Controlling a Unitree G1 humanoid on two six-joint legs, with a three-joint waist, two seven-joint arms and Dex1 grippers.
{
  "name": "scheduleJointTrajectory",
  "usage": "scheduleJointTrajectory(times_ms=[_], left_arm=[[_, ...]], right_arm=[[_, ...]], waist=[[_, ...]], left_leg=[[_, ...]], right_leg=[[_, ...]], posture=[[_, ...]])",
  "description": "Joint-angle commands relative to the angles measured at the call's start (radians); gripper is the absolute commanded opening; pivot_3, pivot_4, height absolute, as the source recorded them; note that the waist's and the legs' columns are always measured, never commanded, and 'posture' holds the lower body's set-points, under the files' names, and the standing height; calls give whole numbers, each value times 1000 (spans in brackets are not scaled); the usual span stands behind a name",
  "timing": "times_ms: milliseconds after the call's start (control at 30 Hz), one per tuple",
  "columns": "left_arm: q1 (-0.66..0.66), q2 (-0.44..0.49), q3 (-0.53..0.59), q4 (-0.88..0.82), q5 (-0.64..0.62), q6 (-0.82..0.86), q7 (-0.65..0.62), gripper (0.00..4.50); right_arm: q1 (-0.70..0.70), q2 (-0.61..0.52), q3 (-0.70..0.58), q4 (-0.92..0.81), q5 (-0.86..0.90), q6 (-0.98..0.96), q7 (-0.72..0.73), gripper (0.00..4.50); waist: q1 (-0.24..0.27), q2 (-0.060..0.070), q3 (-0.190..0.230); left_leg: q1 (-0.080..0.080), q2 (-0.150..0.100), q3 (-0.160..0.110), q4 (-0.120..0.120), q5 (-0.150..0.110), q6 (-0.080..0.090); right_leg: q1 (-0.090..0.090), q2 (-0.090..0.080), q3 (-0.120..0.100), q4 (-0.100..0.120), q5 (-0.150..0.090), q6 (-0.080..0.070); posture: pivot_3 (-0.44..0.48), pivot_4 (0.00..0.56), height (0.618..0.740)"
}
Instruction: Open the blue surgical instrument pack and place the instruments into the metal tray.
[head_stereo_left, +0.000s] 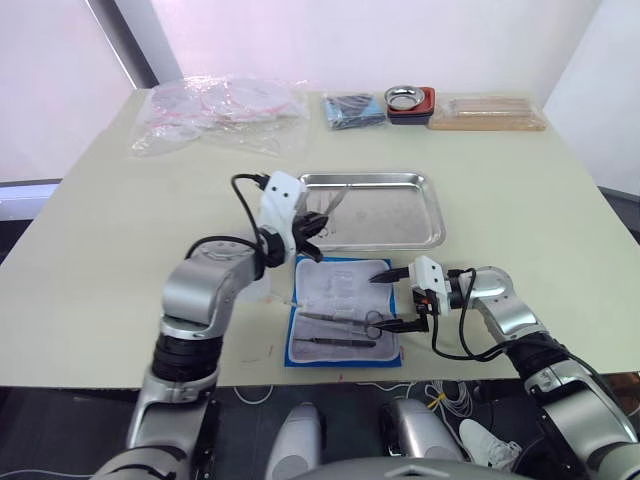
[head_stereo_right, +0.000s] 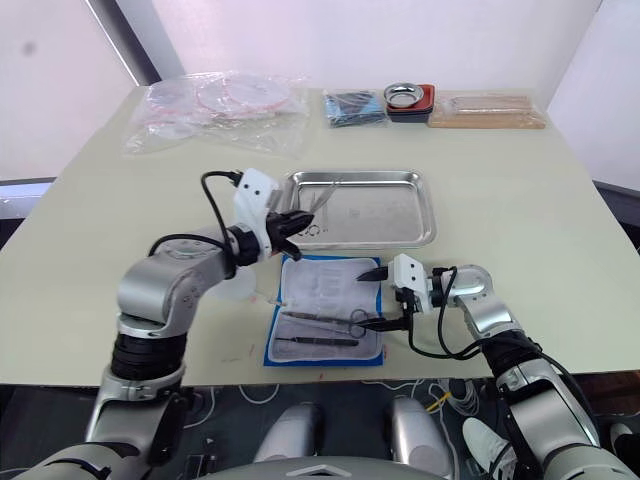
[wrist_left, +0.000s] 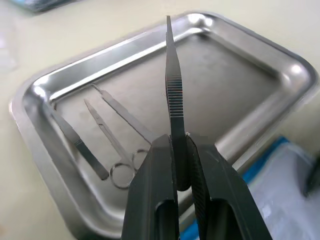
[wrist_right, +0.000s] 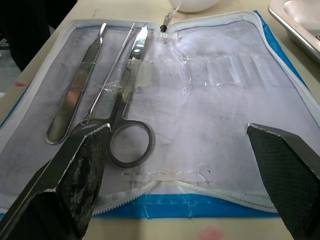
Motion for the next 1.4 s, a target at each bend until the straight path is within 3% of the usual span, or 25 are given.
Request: scheduleJointTrajectory(times_ms=[33, 333, 767, 1400], left_arm=[[-46, -126, -15, 18, 84, -19, 191, 20], [-52, -226, 9, 88, 123, -36, 301, 20], [-139, -405, 36, 346, 168, -152, 454, 20], [-175, -484, 89, 489, 168, -203, 526, 20]], right_arm=[[60, -18, 78, 109, -135, 36, -22, 4500], [66, -31, 76, 94, -133, 40, -18, 4500], [74, -27, 74, 83, -130, 45, -26, 4500], [83, -31, 71, 73, -132, 49, -39, 4500]], waist=[[3, 1, -1], [2, 2, -1], [1, 2, -1], [0, 2, -1]], left_leg=[[0, 0, 0, 0, 0, 0], [0, -1, 0, 1, 0, 0], [0, -1, 0, 1, 0, 0], [0, -2, 0, 1, 0, 0]], right_leg=[[0, 0, 0, 0, 0, 0], [1, 0, 0, 0, 1, 1], [1, 0, 0, 0, 1, 2], [1, 0, 0, -1, 1, 2]], posture=[[0, 150, 740], [0, 150, 740], [0, 150, 740], [0, 150, 740]])
